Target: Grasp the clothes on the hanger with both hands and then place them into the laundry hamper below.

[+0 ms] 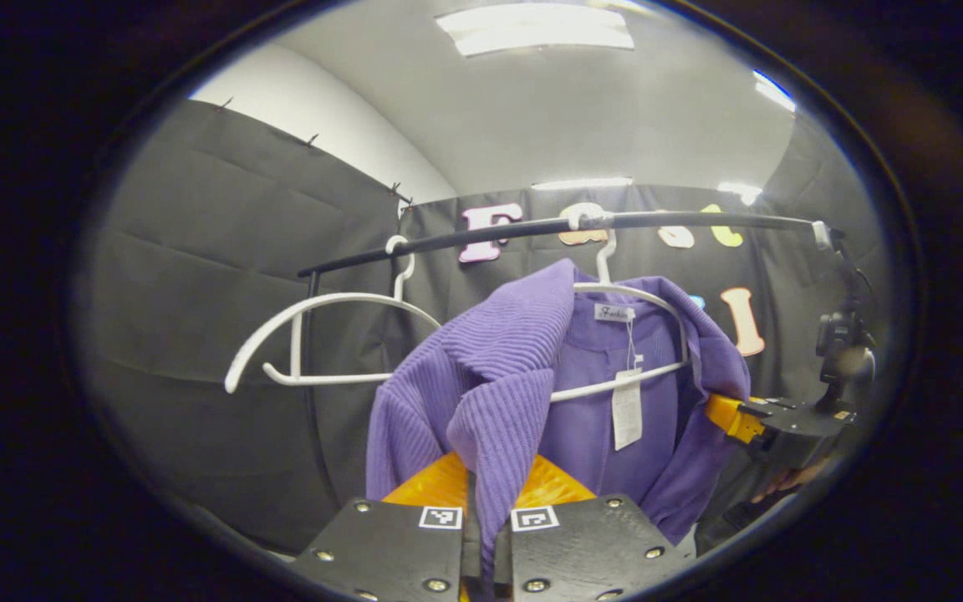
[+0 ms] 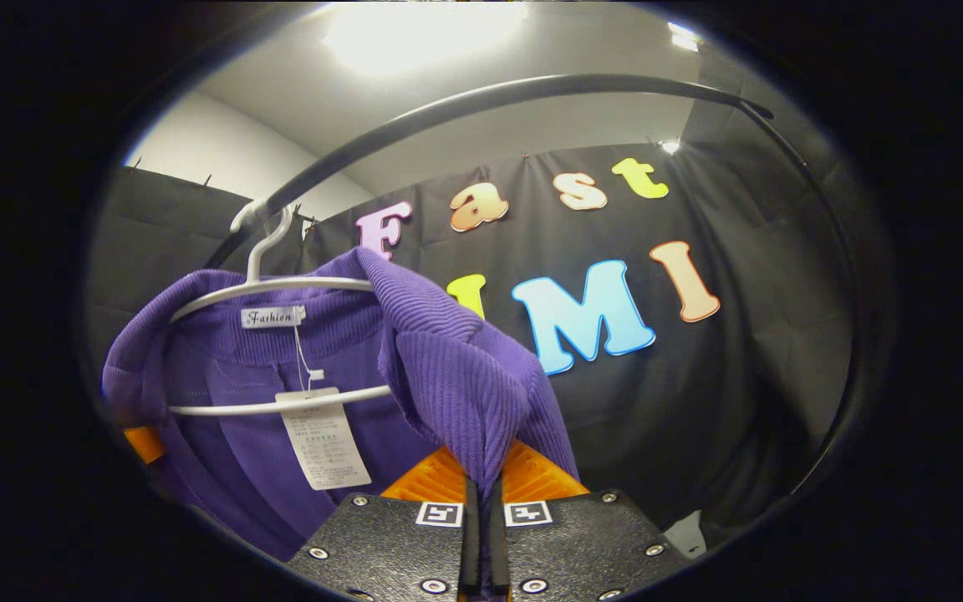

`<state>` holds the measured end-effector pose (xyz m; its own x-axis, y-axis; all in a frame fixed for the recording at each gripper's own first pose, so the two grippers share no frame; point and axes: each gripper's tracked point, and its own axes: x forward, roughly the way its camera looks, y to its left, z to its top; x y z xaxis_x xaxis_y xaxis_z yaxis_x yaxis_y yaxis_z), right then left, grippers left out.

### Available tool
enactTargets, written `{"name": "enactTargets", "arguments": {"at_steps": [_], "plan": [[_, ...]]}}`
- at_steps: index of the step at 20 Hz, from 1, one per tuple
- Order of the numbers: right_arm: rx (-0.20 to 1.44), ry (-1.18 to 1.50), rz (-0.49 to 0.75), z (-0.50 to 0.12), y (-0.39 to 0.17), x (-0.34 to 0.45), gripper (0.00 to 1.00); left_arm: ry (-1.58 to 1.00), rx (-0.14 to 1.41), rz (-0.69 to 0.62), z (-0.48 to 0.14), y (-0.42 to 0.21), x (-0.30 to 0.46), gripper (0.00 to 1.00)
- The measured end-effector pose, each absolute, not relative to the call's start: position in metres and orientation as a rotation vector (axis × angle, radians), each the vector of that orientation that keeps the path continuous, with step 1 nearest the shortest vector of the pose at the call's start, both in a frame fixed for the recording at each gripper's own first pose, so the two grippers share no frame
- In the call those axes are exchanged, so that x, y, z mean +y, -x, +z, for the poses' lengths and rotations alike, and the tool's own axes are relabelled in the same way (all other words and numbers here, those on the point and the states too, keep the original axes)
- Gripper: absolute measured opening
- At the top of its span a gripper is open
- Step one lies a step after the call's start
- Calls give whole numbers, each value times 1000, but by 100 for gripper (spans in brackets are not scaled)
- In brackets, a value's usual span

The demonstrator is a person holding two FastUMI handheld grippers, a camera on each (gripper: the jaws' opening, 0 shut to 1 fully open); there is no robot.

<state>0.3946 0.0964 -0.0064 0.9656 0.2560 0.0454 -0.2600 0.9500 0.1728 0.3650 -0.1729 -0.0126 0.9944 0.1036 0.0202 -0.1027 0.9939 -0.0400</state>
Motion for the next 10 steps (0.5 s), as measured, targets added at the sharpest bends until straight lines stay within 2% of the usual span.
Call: {"name": "enactTargets", "arguments": {"at_steps": [1, 5, 10], "plan": [[-42, -171, 248, 0, -396, 90, 4, 32, -31, 101, -5, -351, -167, 2], [-118, -185, 189, 29, -398, 60, 4, 13, -28, 112, 18, -327, -148, 10], [-205, -159, 135, 63, -413, 30, 4, -7, -54, 124, 52, -310, -125, 0]]}}
